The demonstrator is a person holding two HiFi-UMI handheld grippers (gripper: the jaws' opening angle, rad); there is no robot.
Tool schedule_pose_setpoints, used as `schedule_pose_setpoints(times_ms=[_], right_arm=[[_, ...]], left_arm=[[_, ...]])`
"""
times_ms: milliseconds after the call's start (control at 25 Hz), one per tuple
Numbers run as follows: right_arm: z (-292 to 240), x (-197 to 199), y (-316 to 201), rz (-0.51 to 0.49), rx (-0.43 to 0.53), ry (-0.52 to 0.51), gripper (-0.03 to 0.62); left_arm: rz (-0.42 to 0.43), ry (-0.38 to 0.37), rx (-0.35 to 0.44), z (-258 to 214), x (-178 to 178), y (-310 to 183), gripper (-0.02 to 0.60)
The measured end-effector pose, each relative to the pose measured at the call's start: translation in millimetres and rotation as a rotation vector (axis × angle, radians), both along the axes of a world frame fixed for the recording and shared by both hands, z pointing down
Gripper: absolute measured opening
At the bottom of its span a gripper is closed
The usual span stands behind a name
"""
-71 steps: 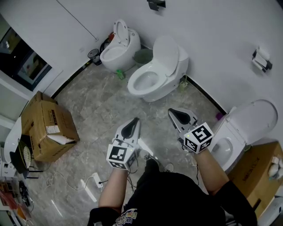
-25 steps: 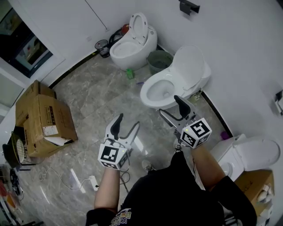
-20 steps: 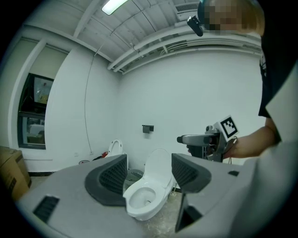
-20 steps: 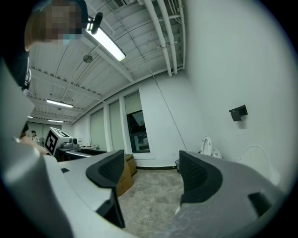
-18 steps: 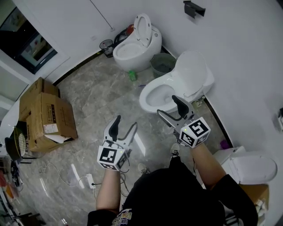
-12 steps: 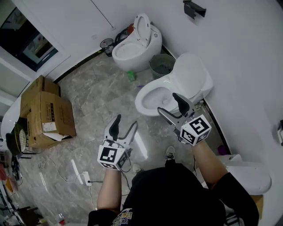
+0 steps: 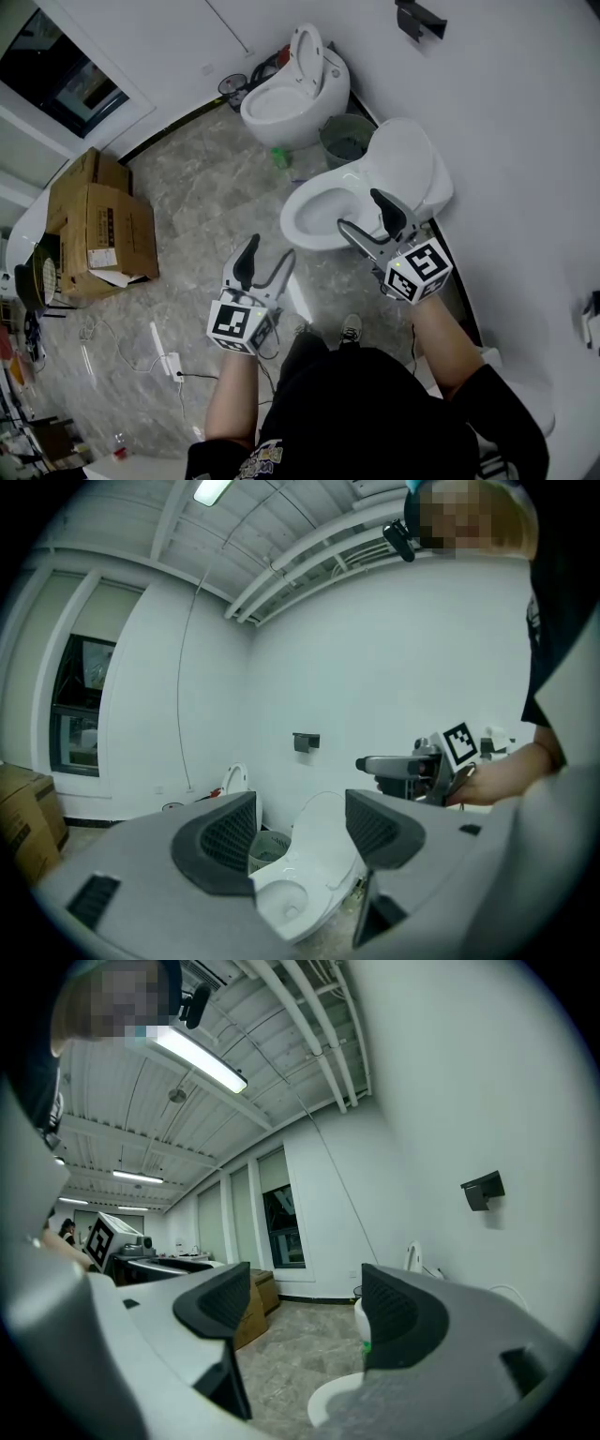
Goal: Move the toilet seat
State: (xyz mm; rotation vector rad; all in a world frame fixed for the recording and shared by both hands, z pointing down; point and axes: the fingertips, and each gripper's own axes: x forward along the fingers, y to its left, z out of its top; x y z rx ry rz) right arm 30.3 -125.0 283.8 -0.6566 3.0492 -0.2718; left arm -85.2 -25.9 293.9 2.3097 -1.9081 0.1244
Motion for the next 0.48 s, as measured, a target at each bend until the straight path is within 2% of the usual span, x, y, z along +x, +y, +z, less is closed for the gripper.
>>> schedule_pose_setpoints(times_ms=[240, 480], right_arm=[[4.7, -19.5, -20.3, 0.005, -0.002, 0.010, 0.364], [7.0, -51.0, -42.7, 0.035, -0.006, 0.031, 0.367]], left_arm=[[-0.008, 0.019, 0.010, 7.6, -23.8, -20.8, 0.275], [0.021, 0.050, -0.006, 10.5, -55.2, -50.0, 0.274]])
